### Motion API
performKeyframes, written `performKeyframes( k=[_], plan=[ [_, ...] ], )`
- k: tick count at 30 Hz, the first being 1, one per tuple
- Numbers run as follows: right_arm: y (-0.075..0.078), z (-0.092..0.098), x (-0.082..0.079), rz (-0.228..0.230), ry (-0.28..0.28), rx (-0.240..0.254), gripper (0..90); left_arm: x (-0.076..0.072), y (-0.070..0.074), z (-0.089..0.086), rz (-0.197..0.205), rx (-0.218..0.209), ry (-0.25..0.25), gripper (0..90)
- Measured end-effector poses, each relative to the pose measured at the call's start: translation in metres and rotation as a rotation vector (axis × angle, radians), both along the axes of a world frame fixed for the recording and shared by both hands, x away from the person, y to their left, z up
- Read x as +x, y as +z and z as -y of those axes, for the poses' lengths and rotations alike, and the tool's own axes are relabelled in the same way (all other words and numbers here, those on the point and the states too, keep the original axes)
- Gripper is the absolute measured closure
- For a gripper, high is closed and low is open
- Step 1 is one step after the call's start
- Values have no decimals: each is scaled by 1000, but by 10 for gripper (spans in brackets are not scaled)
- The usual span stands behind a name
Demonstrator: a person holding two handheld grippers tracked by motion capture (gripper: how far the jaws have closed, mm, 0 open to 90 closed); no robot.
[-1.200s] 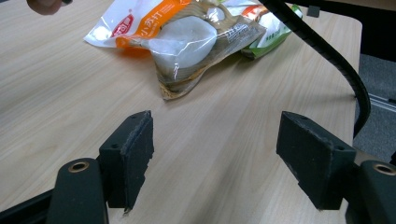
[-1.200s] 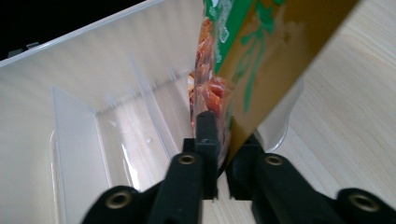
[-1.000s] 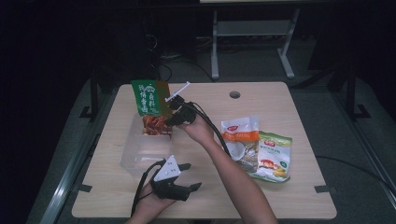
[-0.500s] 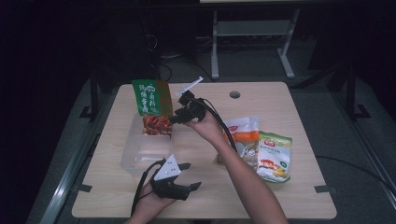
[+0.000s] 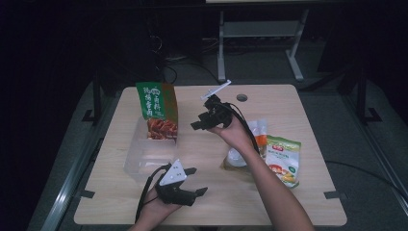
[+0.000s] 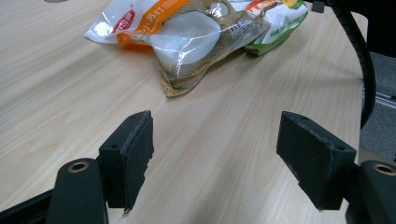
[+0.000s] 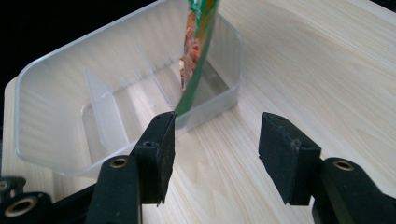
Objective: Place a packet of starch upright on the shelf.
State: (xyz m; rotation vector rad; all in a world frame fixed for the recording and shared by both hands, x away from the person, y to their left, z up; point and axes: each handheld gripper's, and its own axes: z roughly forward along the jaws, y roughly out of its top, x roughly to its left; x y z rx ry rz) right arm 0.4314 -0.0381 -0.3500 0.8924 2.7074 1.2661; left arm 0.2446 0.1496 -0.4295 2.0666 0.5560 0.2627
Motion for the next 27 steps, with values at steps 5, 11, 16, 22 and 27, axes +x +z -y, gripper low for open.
performKeyframes(
  k=[5, 11, 16, 22, 27],
  plan=[
    [1, 17, -5, 0, -14, -3, 438, 1, 0, 0, 2, 15, -8, 271],
    [0, 38, -10, -18, -44, -14, 423, 1, -1, 2, 0, 11, -6, 271],
    [-1, 54, -15, -18, -61, -12, 420, 2, -2, 2, 4, 13, -10, 271],
    [-3, 68, -20, -31, -86, -24, 407, 1, -2, 2, 0, 13, -7, 271],
    [-4, 85, -26, -38, -124, -21, 399, 1, -2, 2, 1, 14, -7, 271]
  ],
)
